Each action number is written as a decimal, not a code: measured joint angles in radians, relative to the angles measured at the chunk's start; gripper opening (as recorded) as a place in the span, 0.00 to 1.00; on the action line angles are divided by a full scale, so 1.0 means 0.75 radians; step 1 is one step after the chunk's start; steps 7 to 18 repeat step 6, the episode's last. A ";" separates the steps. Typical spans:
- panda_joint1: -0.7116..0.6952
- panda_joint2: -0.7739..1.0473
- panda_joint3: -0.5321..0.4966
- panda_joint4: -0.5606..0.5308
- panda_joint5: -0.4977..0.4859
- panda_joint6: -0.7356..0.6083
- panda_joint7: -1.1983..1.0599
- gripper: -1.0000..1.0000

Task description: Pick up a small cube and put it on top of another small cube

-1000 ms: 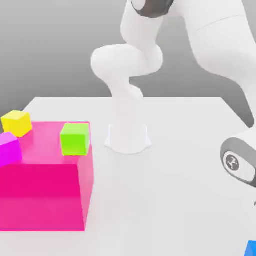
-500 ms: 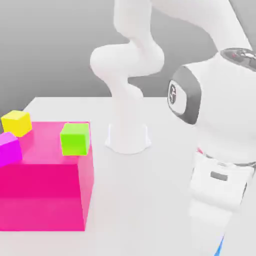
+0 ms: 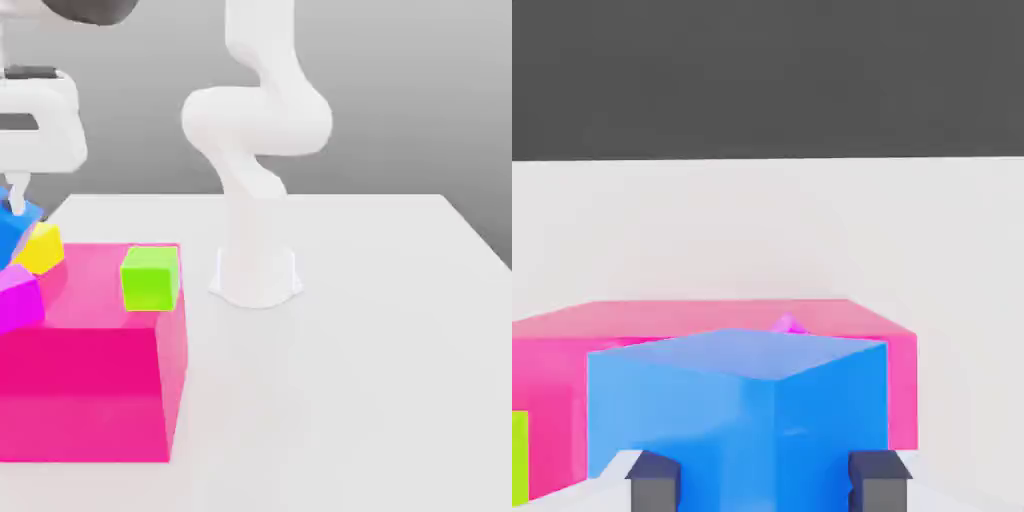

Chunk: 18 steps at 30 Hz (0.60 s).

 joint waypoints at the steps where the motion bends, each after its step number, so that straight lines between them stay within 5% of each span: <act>1: -0.004 0.013 -0.001 -0.021 0.004 0.032 -0.003 1.00; 18: -0.003 0.013 -0.001 -0.021 0.004 0.032 -0.003 1.00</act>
